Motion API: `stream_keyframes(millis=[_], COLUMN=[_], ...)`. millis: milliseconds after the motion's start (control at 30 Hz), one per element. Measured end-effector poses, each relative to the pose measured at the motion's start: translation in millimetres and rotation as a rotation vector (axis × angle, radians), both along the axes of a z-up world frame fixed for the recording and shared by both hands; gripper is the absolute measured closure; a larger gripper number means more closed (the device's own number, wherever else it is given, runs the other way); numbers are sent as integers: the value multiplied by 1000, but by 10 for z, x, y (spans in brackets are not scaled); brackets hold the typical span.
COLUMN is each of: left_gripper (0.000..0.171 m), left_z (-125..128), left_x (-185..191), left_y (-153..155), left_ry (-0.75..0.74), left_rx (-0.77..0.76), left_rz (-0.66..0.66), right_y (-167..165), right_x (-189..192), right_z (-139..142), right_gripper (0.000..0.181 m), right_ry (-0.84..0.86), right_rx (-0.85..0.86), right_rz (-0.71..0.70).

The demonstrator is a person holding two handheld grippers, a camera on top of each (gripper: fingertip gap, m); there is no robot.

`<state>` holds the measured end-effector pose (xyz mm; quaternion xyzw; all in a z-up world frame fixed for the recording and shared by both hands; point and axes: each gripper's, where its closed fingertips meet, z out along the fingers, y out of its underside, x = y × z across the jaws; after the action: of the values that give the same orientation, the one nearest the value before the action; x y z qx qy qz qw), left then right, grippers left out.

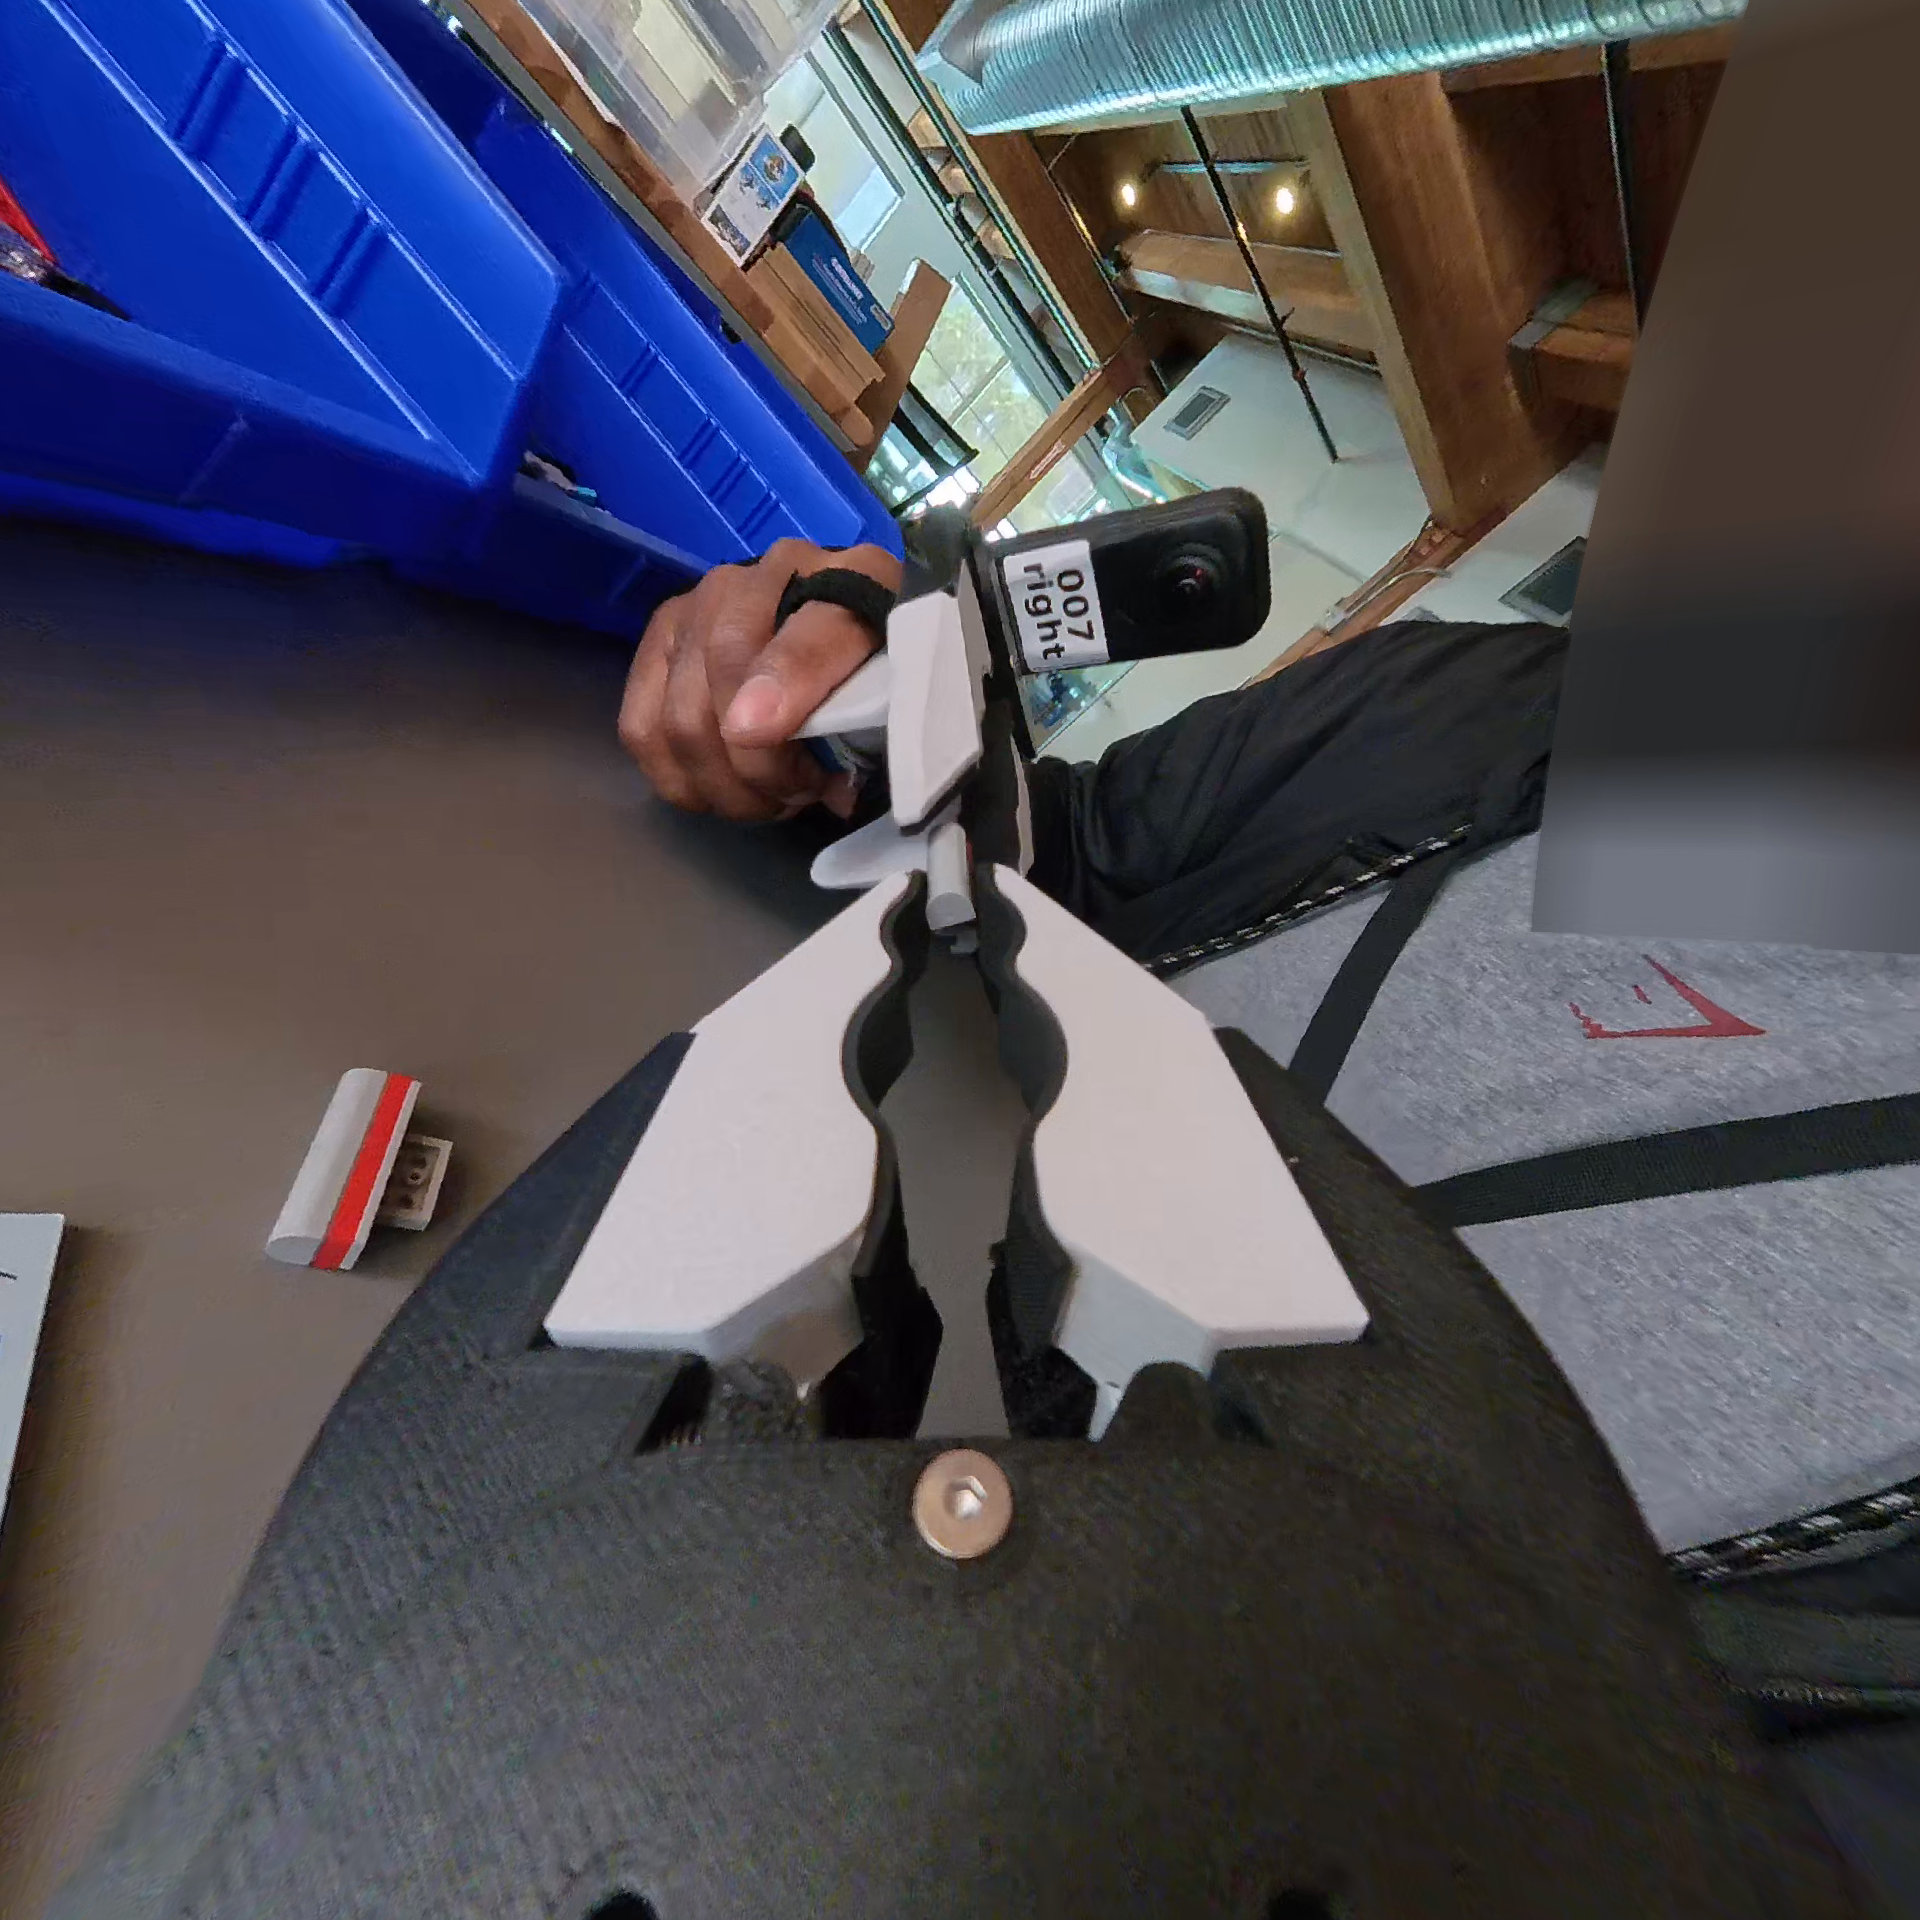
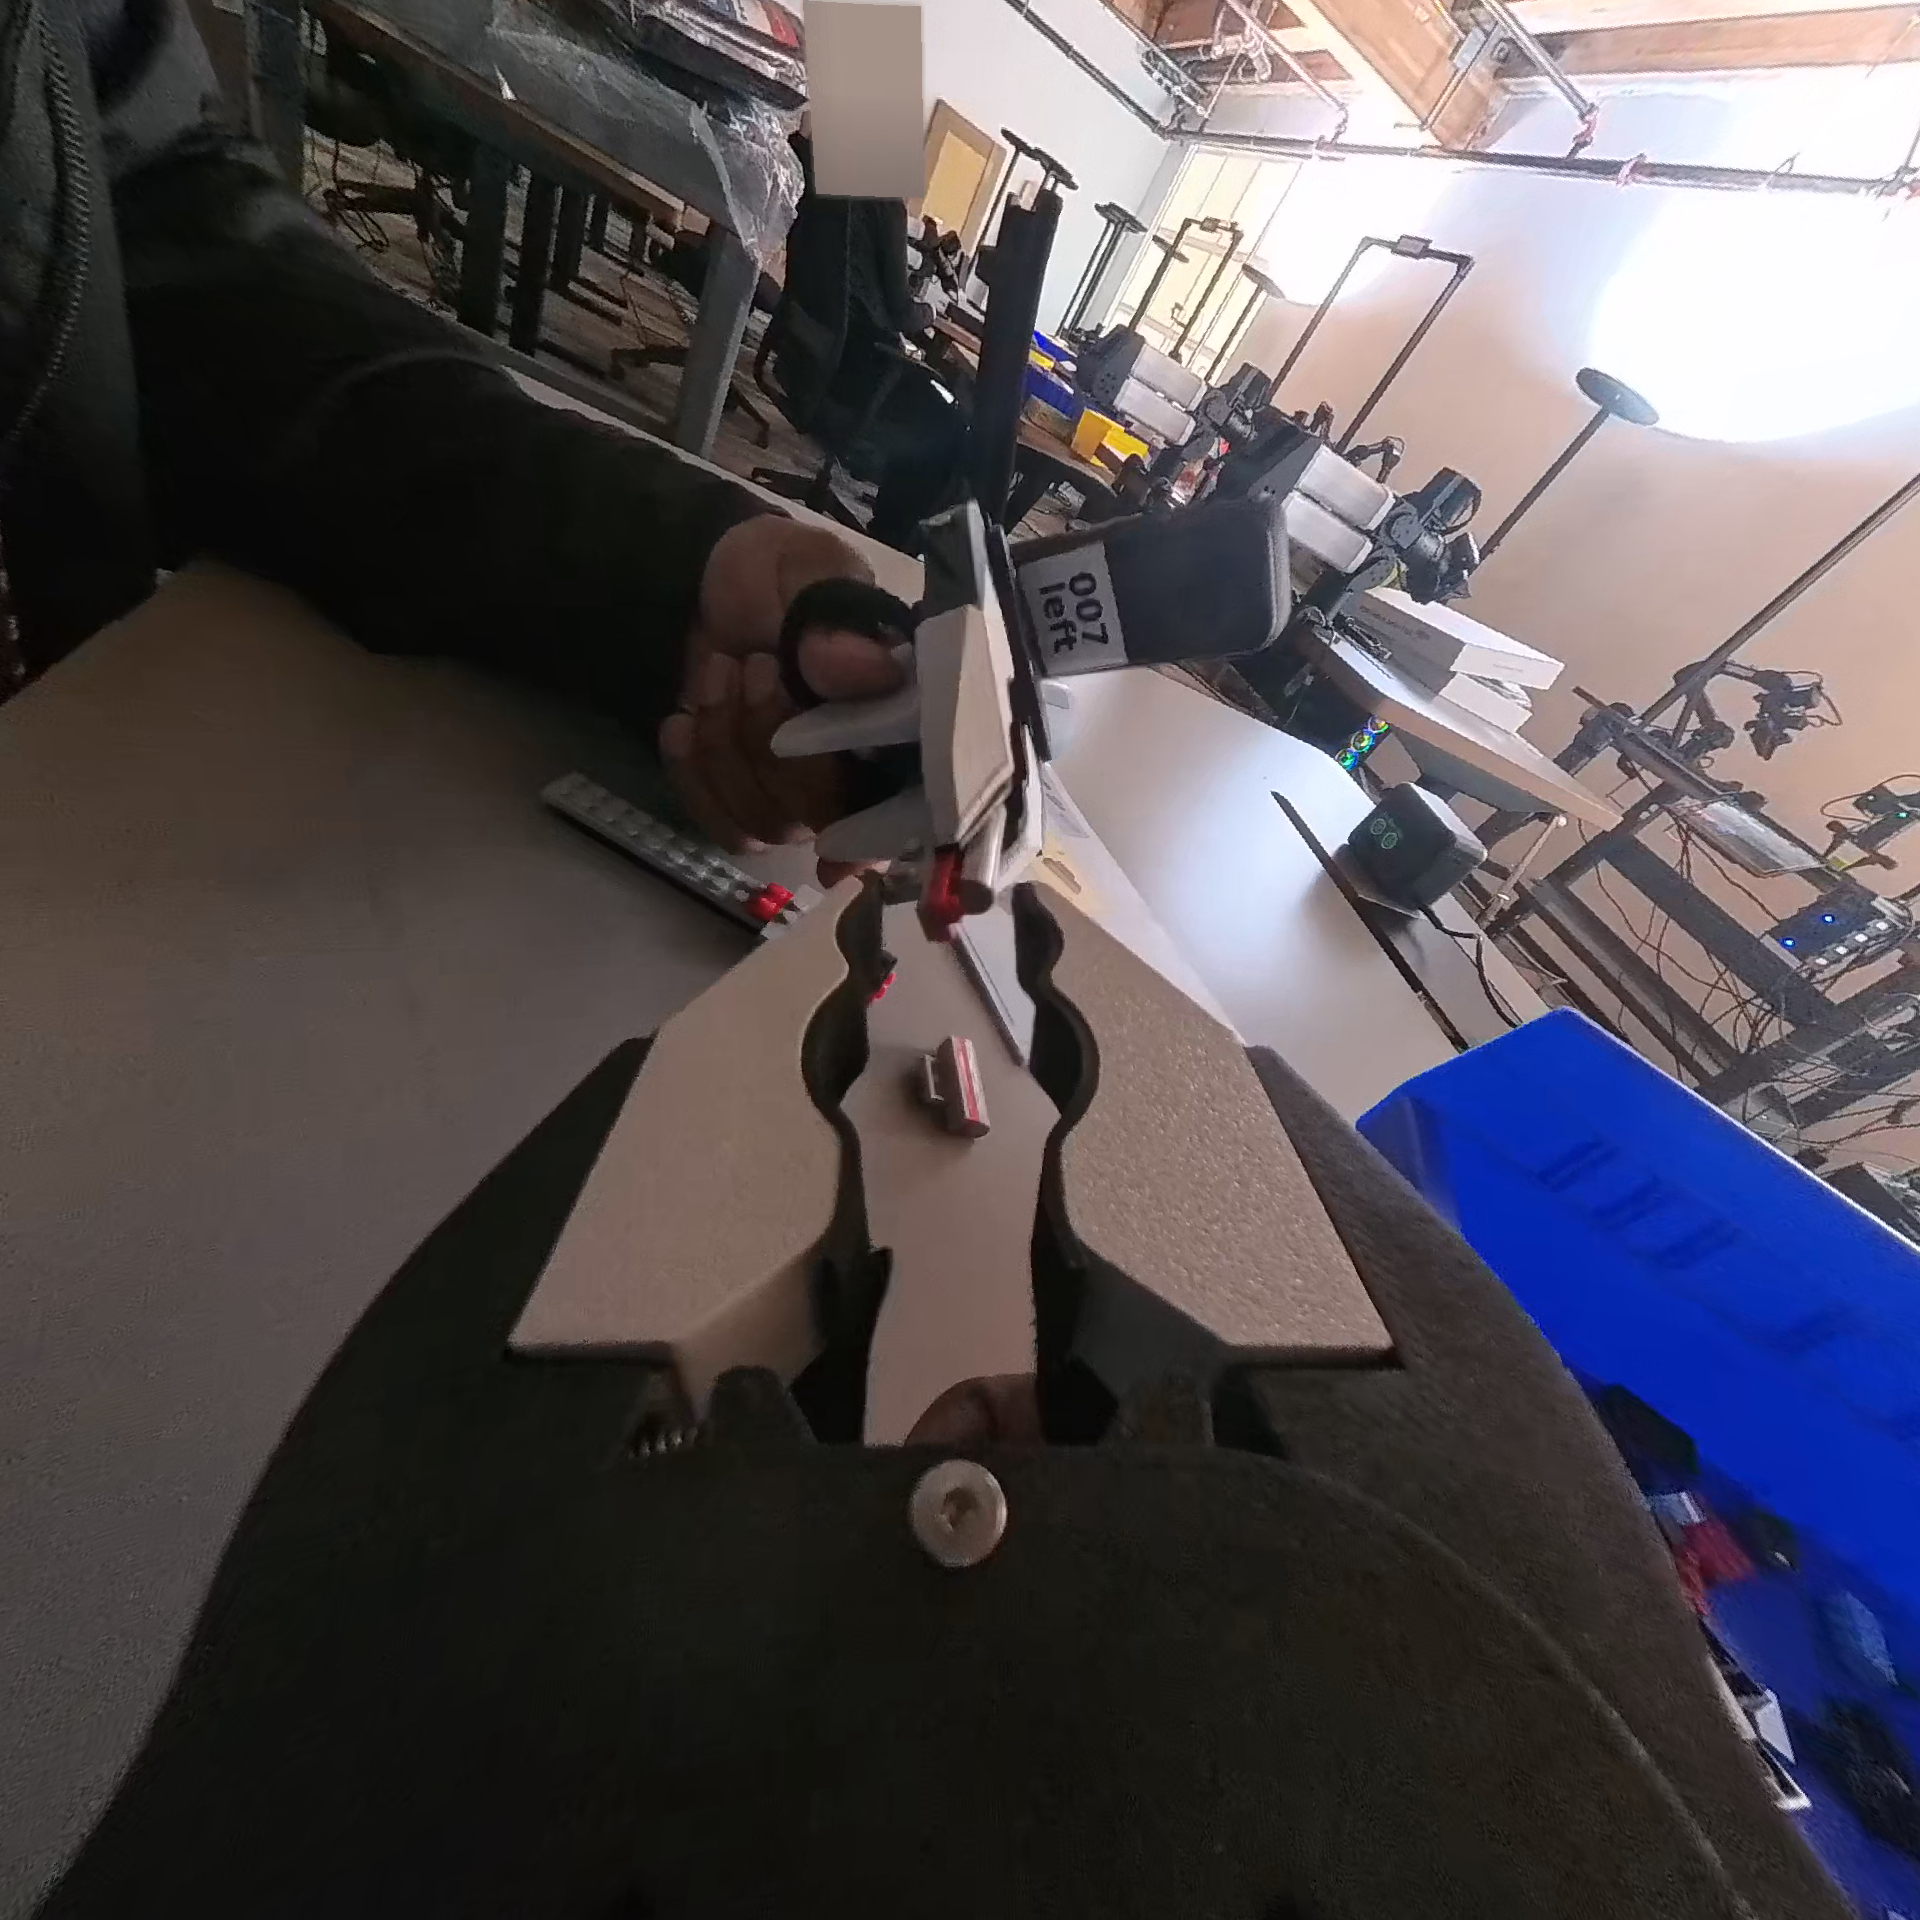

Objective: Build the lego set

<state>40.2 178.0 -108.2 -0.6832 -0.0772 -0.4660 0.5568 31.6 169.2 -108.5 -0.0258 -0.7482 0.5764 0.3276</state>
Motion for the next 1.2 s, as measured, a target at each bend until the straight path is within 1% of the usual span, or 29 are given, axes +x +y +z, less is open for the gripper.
stream_keyframes(millis=[100, 233, 367, 467, 700, 1200], left_gripper=[165, 165, 165, 165, 165, 165], left_z=[17, 92, 156, 172, 176, 139], left_x=[-12, -97, -109, -81, -55, -36], left_y=[0, -23, -48, -50, -45, -46], left_ry=[24, -13, -47, -48, -53, -71], left_rx=[7, 43, 75, 84, 90, 73], left_rz=[13, 45, 40, 27, 15, -6], right_y=[14, 84, 179, 203, 139, 120], right_x=[-17, -50, -94, -100, -60, -68], right_z=[16, 95, 194, 239, 202, 166], right_gripper=[152, 152, 162, 164, 165, 165], right_ry=[0, -21, -64, -88, -105, -119], right_rx=[-11, -69, -158, -204, -195, -193], right_rz=[-9, -16, -17, -7, 26, 28])
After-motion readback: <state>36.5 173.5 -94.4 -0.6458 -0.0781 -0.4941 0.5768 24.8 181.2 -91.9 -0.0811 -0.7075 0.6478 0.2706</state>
